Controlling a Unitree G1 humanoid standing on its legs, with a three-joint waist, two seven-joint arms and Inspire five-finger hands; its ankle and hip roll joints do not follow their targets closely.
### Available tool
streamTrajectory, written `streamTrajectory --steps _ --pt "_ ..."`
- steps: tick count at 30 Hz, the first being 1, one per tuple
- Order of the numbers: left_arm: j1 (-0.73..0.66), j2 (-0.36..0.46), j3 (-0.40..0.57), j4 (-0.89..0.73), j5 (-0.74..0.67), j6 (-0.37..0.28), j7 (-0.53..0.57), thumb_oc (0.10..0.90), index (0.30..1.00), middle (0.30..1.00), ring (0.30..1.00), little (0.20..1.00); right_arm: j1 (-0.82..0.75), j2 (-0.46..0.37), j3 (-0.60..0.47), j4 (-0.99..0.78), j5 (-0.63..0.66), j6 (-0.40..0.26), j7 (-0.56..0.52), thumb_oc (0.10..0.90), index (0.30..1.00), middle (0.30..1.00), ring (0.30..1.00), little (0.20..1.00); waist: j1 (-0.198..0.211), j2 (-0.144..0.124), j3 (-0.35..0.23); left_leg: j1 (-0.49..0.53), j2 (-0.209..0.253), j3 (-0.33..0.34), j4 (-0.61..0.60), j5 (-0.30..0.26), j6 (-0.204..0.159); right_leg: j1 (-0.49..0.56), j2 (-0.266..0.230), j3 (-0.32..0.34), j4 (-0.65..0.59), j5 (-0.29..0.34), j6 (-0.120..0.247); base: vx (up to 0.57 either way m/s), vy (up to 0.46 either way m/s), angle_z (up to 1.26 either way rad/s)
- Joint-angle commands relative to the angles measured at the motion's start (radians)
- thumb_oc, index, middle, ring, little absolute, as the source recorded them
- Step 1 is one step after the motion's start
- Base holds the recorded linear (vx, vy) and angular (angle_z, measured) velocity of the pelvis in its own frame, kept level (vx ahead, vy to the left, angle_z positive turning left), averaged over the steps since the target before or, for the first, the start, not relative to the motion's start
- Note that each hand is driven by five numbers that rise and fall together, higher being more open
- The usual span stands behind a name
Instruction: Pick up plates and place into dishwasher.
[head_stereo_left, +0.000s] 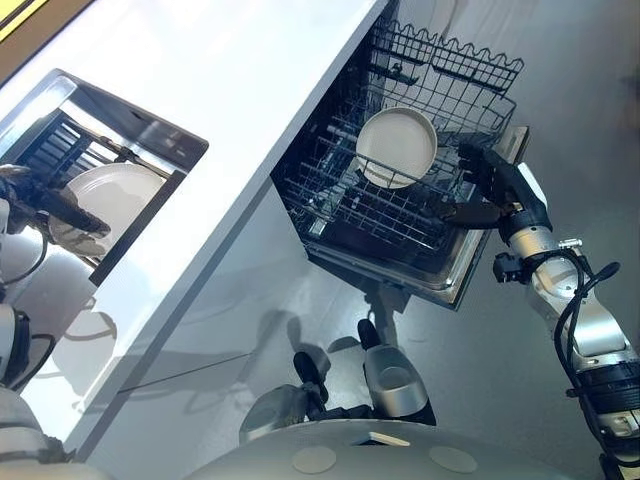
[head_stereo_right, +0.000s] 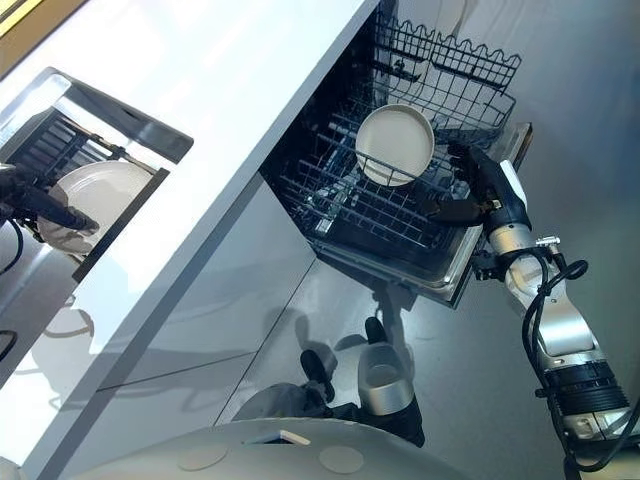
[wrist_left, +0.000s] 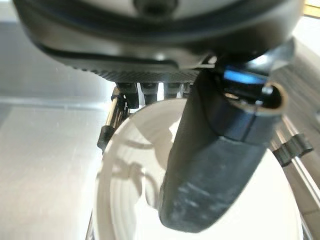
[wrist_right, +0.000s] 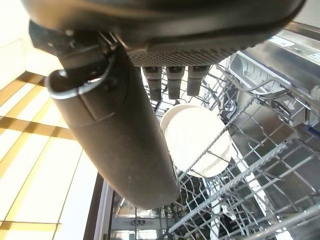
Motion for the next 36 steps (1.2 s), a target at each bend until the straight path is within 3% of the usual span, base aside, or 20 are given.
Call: streamTrajectory --steps 1,2,3,9,14,20,23,27,29,33,34,36 --pt "0.103 0.035 0.030 -0.035 -0.152 0.033 -0.013 0.218 0.401 0.401 0.401 0.318 -0.044 -0.038 -0.079 -0.103 -0.009 -0.127 -0.035 0.800 0.900 0.900 0.900 0.900 0.016 0.022 -0.133 -0.081 -0.078 -0.038 0.121 -0.100 0.021 -0.062 0.010 -0.037 0.096 -0.058 0.119 0.00 -0.011 -0.07" --pt "0.107 0.032 0.033 -0.040 -0.161 0.031 -0.007 0.218 0.401 0.401 0.401 0.318 -0.045 -0.038 -0.077 -0.102 -0.010 -0.127 -0.037 0.800 0.900 0.900 0.900 0.900 0.017 0.022 -0.133 -0.081 -0.078 -0.038 0.121 -0.100 0.021 -0.062 0.010 -0.038 0.095 -0.058 0.119 0.00 -0.019 -0.06" --pt "0.116 0.018 0.036 -0.065 -0.232 0.014 0.029 0.100 0.300 0.300 0.300 0.200 -0.048 -0.036 -0.071 -0.096 -0.011 -0.132 -0.042 0.800 0.900 0.900 0.900 0.900 0.020 0.020 -0.133 -0.080 -0.077 -0.040 0.121 -0.100 0.021 -0.061 0.010 -0.040 0.094 -0.058 0.119 0.00 0.000 0.00" --pt "0.107 -0.021 0.051 -0.186 -0.507 -0.016 0.178 0.100 0.300 0.300 0.300 0.200 -0.051 -0.020 -0.054 -0.090 -0.023 -0.125 -0.061 0.800 0.900 0.900 0.900 0.900 0.034 0.016 -0.140 -0.080 -0.072 -0.045 0.113 -0.092 0.016 -0.058 0.014 -0.052 0.101 -0.064 0.119 -0.02 -0.038 0.01" --pt "0.065 -0.037 0.040 -0.209 -0.594 -0.066 0.253 0.100 0.300 0.300 0.300 0.200 -0.064 -0.010 -0.034 -0.078 -0.009 -0.139 -0.076 0.800 0.900 0.900 0.900 0.900 0.041 0.013 -0.150 -0.070 -0.070 -0.063 0.086 -0.081 0.015 -0.053 0.021 -0.060 0.101 -0.067 0.116 -0.02 -0.068 0.06" --pt "0.010 -0.033 0.019 -0.213 -0.628 -0.168 0.312 0.100 0.300 0.300 0.300 0.200 -0.105 -0.014 -0.022 -0.084 0.016 -0.206 -0.131 0.800 0.900 0.900 0.900 0.900 0.054 0.008 -0.165 -0.065 -0.071 -0.084 0.074 -0.074 0.011 -0.041 0.030 -0.069 0.093 -0.070 0.109 -0.03 -0.081 0.02" --pt "-0.002 -0.026 0.027 -0.238 -0.613 -0.217 0.343 0.100 0.300 0.300 0.300 0.200 -0.129 -0.021 -0.037 -0.100 0.006 -0.261 -0.173 0.800 0.900 0.900 0.900 0.900 0.064 0.007 -0.172 -0.063 -0.069 -0.095 0.071 -0.076 0.010 -0.031 0.035 -0.072 0.087 -0.074 0.104 -0.04 -0.082 0.05" --pt "-0.036 0.017 0.038 -0.293 -0.499 -0.295 0.499 0.100 0.300 0.300 0.300 0.200 -0.205 -0.050 -0.062 -0.130 0.031 -0.355 -0.213 0.800 0.900 0.900 0.900 0.900 0.082 0.002 -0.187 -0.063 -0.065 -0.113 0.064 -0.071 0.003 -0.016 0.047 -0.078 0.076 -0.079 0.093 -0.06 -0.095 0.07" --pt "-0.050 0.032 0.063 -0.327 -0.476 -0.314 0.559 0.100 0.300 0.300 0.300 0.200 -0.241 -0.060 -0.072 -0.153 0.076 -0.358 -0.197 0.800 0.900 0.900 0.900 0.900 0.094 -0.001 -0.193 -0.062 -0.063 -0.122 0.059 -0.068 0.000 -0.012 0.051 -0.084 0.074 -0.082 0.087 -0.05 -0.080 0.07" --pt "-0.055 0.059 0.103 -0.405 -0.363 -0.417 0.752 0.100 0.300 0.300 0.300 0.200 -0.302 -0.038 -0.067 -0.174 0.231 -0.362 -0.088 0.800 0.900 0.900 0.900 0.900 0.114 -0.005 -0.208 -0.059 -0.056 -0.139 0.037 -0.053 -0.008 -0.001 0.064 -0.096 0.066 -0.088 0.073 -0.06 -0.085 0.06" --pt "-0.019 0.066 0.138 -0.444 -0.311 -0.496 0.836 0.100 0.300 0.300 0.300 0.200 -0.317 -0.009 -0.062 -0.191 0.341 -0.353 -0.009 0.800 0.900 0.900 0.900 0.900 0.128 -0.009 -0.213 -0.058 -0.052 -0.149 0.027 -0.044 -0.012 0.003 0.069 -0.101 0.064 -0.092 0.065 -0.08 -0.094 0.04" --pt "0.035 0.059 0.201 -0.540 -0.271 -0.556 0.940 0.100 0.300 0.300 0.300 0.200 -0.330 0.028 -0.055 -0.219 0.434 -0.322 0.075 0.800 0.900 0.900 0.900 0.900 0.145 -0.015 -0.219 -0.055 -0.046 -0.159 0.010 -0.032 -0.018 0.011 0.075 -0.110 0.060 -0.097 0.055 -0.09 -0.099 0.20"
